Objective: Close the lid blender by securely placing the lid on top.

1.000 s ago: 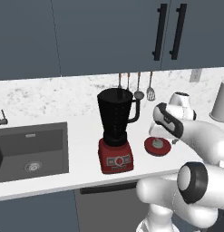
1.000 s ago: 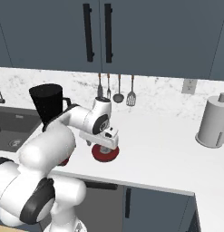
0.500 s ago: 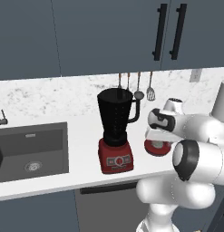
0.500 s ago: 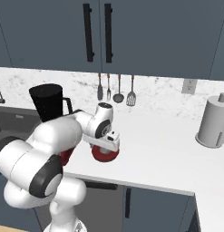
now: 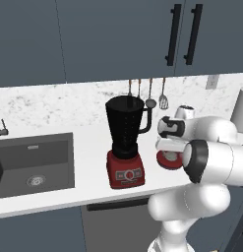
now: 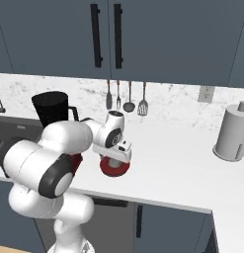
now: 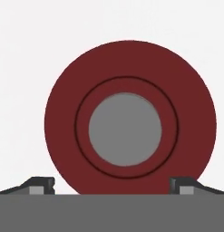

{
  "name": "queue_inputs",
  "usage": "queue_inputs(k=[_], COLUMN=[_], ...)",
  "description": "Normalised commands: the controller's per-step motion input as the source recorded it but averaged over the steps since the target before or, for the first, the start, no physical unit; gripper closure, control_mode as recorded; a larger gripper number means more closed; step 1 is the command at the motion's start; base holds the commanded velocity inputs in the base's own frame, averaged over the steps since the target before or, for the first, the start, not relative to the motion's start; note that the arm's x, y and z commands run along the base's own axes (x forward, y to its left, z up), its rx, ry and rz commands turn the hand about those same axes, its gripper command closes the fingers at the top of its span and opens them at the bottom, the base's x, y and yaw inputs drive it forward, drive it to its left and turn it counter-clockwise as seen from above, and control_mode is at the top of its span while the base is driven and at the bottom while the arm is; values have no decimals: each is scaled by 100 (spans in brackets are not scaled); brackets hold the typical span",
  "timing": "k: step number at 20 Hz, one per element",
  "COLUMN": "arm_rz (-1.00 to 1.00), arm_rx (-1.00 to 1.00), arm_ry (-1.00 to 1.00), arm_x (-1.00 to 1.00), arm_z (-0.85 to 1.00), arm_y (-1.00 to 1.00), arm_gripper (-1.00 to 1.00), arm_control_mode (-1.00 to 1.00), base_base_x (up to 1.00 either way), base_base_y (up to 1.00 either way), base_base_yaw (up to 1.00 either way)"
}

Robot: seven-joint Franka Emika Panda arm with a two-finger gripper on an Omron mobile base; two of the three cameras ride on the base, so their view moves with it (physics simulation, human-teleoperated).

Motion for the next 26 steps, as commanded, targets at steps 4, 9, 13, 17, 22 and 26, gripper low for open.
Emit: queue_inputs(k=[4,9,13,17,22,26], arm_rz=[0,0,0,0,0,0], arm_rx=[-5,-5,0,0,0,0], arm_ry=[0,0,-6,-8,-5,-4], arm_x=[0,0,11,10,7,20], arm_z=[-39,-46,-12,-6,-21,-25], arm_y=[0,10,0,-3,0,0], arm_gripper=[-100,-100,-100,-100,-100,-100], arm_control_mode=[-100,-100,-100,-100,-100,-100], base_base_x=[0,0,0,0,0,0], base_base_y=[0,0,0,0,0,0], base_base_yaw=[0,0,0,0,0,0])
